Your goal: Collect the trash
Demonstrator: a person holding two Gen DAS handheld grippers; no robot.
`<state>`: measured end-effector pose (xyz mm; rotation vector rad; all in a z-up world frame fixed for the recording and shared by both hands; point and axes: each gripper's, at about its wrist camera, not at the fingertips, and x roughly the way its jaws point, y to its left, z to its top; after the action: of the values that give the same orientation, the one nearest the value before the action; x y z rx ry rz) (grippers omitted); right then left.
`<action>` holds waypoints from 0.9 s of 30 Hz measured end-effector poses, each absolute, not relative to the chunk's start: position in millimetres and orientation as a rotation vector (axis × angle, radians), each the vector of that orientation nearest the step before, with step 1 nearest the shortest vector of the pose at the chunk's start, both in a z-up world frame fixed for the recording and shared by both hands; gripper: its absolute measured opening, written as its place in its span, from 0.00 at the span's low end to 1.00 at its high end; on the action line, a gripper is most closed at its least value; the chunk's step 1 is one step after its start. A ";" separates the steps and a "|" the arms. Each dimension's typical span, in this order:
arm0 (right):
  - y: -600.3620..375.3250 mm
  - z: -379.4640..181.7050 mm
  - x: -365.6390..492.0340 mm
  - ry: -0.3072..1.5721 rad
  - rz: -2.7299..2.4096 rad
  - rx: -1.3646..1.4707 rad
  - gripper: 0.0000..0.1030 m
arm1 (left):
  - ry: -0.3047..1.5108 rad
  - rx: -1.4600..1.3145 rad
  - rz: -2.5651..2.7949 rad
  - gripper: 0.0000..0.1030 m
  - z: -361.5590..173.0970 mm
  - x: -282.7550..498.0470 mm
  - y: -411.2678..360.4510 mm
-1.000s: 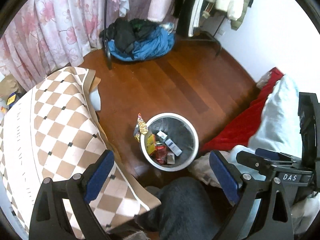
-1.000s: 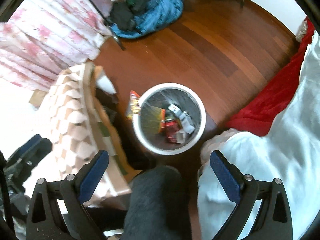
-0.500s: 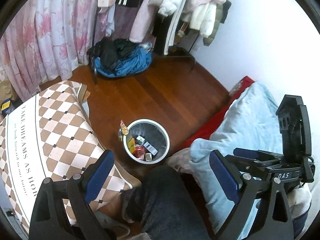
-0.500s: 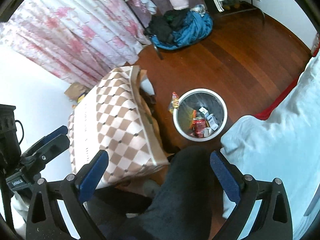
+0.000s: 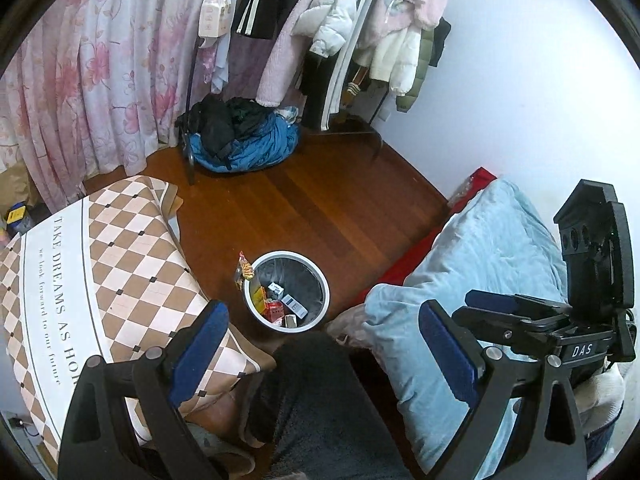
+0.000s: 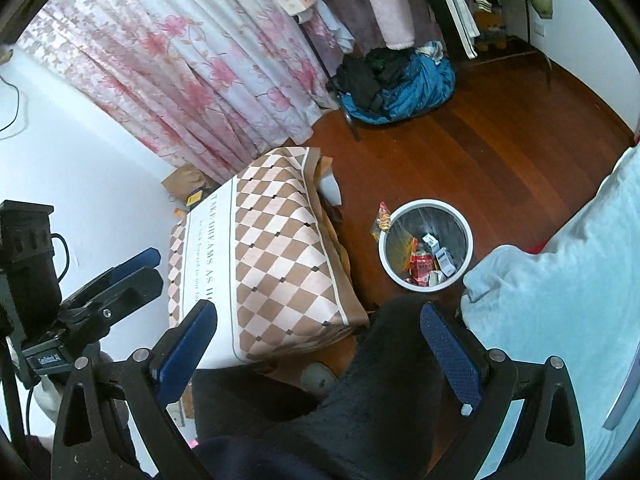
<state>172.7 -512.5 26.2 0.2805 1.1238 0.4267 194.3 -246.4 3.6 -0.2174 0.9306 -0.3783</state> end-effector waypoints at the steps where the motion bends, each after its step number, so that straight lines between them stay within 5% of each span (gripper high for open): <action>1: -511.7 27.5 172.1 1.121 0.427 0.277 1.00 | 0.929 -0.217 -0.379 0.95 3.6 192.7 -246.0; 27: -506.0 27.6 176.3 1.141 0.423 0.244 1.00 | 0.956 -0.226 -0.355 1.00 -2.6 195.8 -247.6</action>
<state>176.3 -506.0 27.6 0.2436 1.1406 0.4230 195.8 -247.6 -2.6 -0.2260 0.9559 -0.3546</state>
